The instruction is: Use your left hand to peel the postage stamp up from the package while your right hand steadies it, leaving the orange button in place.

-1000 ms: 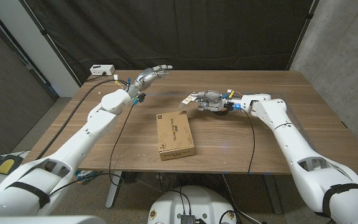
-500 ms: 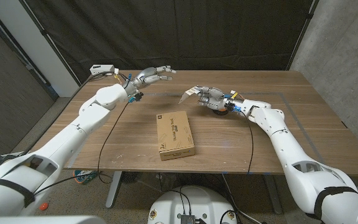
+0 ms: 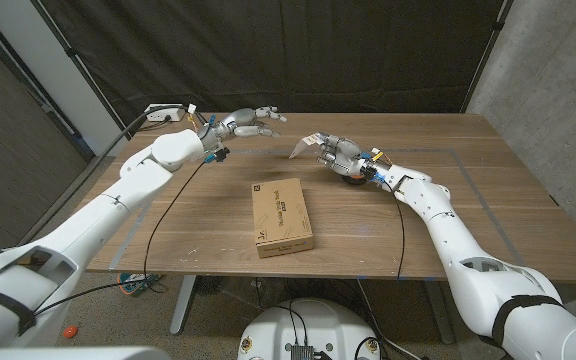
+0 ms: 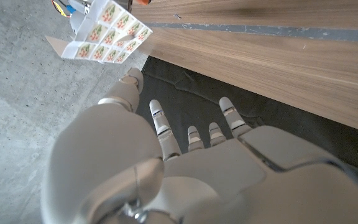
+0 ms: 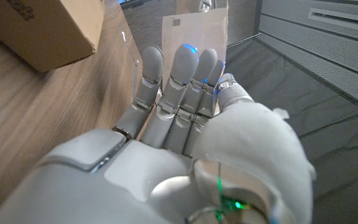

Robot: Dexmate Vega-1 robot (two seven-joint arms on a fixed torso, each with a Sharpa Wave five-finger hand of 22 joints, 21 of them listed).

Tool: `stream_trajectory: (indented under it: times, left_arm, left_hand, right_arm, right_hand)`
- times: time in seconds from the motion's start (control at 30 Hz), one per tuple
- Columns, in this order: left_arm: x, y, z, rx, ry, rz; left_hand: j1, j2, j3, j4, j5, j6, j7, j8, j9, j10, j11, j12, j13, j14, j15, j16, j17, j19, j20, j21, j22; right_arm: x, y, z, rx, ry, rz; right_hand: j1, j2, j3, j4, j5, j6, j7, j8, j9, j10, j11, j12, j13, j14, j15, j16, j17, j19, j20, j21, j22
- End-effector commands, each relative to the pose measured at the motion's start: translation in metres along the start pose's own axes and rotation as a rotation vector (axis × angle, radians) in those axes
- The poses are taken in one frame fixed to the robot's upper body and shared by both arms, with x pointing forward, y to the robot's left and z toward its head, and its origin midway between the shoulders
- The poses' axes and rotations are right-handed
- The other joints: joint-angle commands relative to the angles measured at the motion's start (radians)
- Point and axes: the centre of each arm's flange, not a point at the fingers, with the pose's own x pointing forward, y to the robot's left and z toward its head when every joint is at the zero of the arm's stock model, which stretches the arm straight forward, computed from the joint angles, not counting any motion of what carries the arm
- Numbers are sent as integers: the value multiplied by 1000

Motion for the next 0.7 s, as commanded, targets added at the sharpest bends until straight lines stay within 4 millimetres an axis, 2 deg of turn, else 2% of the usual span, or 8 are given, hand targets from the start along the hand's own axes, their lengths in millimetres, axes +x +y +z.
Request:
stream_trajectory:
  times: [0.03, 0.1, 0.2, 0.3, 0.7]
  left_arm:
    - [-1, -8, 17, 107, -16, 29]
    - [0, -10, 18, 111, -22, 45]
    - [2, -16, 15, 70, -49, 66]
    - [4, -22, 9, -7, -85, 80]
    - [18, -43, -9, -187, -164, 79]
  left_hand:
    - [18, -4, -9, 3, 11, -14, 2, -7, 4, -3, -11, 2, 5, -1, -12, -2, 2, 13, -1, 2, -1]
    - [26, -14, -17, 4, 14, -14, 2, -9, 6, 3, -23, 6, 5, 2, -17, -1, 2, 18, -2, 0, -1]
    - [30, -25, -26, 6, 18, -5, 2, -6, 8, 12, -23, 9, 6, 8, -23, 1, 2, 24, 0, -2, -2]
    - [32, -45, -47, 13, 31, 25, 3, 3, 11, 36, -35, 18, 6, 17, -31, 4, 3, 30, 2, -7, -3]
    - [36, -53, -67, 22, 45, 70, 4, 15, 12, 52, -41, 23, 6, 16, -42, 2, 3, 35, 4, -14, -2]
  right_arm:
    - [5, -3, -3, 41, -60, 38]
    - [5, -3, -3, 43, -67, 43]
    - [7, -3, -3, 41, -78, 65]
    - [10, -1, -4, 41, -88, 89]
    - [22, 1, -10, 67, -131, 141]
  right_hand:
    - [11, -1, 33, -23, 10, 11, 0, 7, 5, 123, -31, 8, 8, 4, -4, 10, 6, 10, -127, 0, -4]
    - [12, -3, 35, -23, 11, 13, 1, 6, 5, 124, -30, 7, 7, 4, -4, 9, 7, 9, -127, 1, -5]
    - [12, -3, 36, -21, 12, 13, 1, 6, 7, 125, -32, 5, 4, 2, -4, 7, 8, 11, -127, 2, -11]
    - [13, -5, 38, -20, 14, 14, 0, 5, 8, 125, -33, 7, 8, 9, -4, 12, 18, 11, -127, 5, -15]
    - [17, -8, 44, -20, 16, 15, 1, 5, 14, 126, -36, 8, 11, 4, -4, 5, 23, 15, -128, 13, -29]
